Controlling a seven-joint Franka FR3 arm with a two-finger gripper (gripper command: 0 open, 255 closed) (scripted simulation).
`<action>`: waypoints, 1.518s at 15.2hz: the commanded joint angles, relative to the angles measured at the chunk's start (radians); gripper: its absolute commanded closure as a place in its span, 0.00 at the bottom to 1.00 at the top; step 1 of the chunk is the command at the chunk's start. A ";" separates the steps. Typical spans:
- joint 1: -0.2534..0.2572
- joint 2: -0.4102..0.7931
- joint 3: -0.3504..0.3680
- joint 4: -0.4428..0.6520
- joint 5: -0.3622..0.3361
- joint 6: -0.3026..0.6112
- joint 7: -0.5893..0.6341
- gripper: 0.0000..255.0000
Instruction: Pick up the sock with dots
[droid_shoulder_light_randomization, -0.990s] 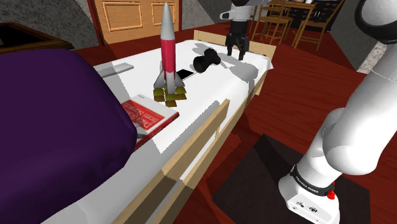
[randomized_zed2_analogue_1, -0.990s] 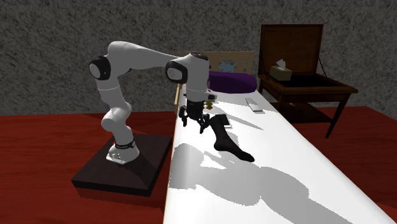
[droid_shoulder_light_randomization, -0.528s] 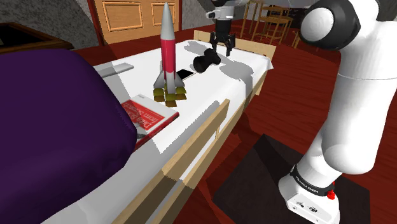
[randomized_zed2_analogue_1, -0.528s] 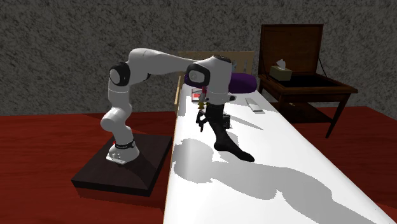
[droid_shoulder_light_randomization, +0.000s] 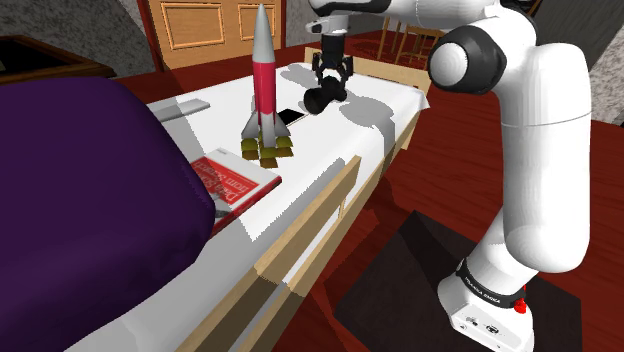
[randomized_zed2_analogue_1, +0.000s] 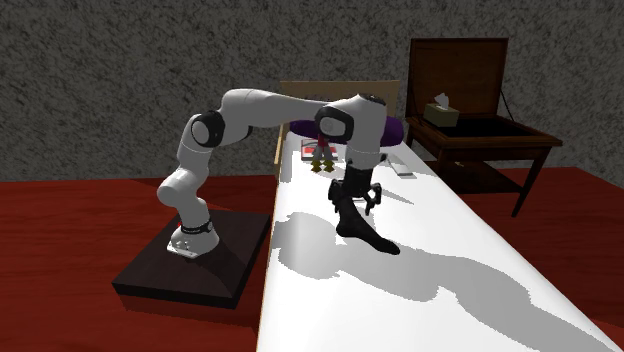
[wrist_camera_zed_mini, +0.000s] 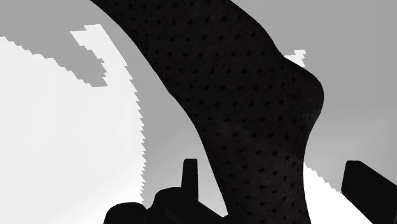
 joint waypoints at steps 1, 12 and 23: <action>0.003 -0.004 0.000 -0.032 -0.001 0.029 -0.002 0.00; 0.008 -0.010 0.000 -0.077 -0.003 0.067 -0.002 1.00; -0.015 0.024 0.001 0.087 0.007 -0.062 -0.005 1.00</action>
